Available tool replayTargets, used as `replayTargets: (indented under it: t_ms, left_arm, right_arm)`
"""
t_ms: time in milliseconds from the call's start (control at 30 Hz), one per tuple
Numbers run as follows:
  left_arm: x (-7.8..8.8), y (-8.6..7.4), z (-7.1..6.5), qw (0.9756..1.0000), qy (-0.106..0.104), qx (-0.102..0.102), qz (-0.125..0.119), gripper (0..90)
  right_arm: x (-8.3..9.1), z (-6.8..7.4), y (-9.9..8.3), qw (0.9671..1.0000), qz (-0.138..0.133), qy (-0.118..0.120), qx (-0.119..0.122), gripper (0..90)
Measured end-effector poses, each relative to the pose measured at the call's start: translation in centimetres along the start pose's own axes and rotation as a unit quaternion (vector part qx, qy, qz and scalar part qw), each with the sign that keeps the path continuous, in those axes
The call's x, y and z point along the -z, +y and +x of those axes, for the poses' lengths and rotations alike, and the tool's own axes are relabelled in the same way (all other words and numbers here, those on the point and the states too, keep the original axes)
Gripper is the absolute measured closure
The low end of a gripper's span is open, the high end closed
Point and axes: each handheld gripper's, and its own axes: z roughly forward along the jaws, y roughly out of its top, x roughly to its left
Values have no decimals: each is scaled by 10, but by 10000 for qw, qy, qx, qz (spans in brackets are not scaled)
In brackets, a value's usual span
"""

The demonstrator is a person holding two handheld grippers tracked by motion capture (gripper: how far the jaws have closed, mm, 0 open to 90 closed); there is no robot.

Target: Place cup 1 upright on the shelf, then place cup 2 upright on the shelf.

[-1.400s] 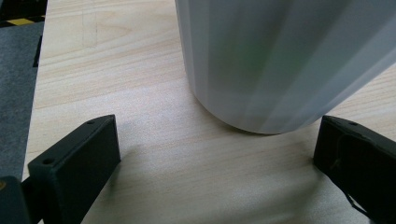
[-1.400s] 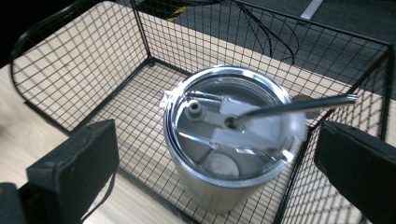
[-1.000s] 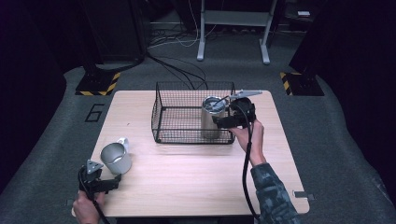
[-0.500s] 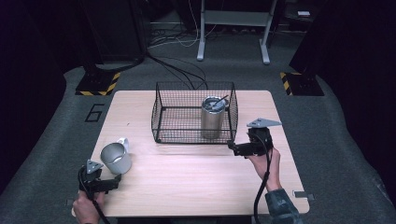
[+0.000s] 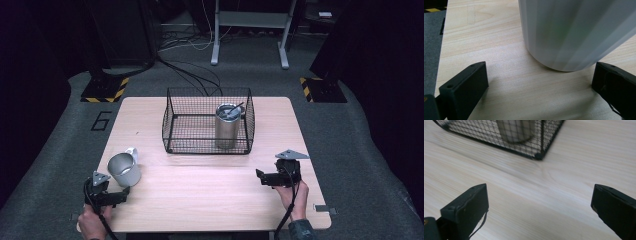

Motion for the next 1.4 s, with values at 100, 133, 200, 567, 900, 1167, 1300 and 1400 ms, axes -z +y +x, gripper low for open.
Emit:
replayTargets:
  t_ms: [100,133,200,567,900,1167,1300,1400]
  left_arm:
    - [0,0,0,10000,-1,-5,5,5]
    - [0,0,0,10000,4,-9,7,4]
    - [0,0,0,10000,-7,-7,11,4]
    - [1,0,1,10000,-40,-21,75,4]
    - [1,1,1,10000,-32,-30,87,3]
    - [3,-1,3,9999,-16,-29,103,3]
    - [6,-5,3,9998,-139,-166,31,3]
    - [13,-5,3,9994,-313,-132,-32,2]
  right_arm:
    - [-6,-8,-14,9998,110,-186,-39,6]
    - [-8,-10,-19,9995,161,-250,-53,6]
    - [-12,-16,-29,9993,188,-303,-122,6]
    - [-32,-27,-53,9972,430,-605,-43,0]
    - [-36,-35,-60,9989,293,-336,111,0]
    - [-33,-39,-63,9988,333,-93,349,0]
    - [-32,-39,-64,9989,302,-134,329,0]
    - [-32,-39,-63,9989,322,-119,327,0]
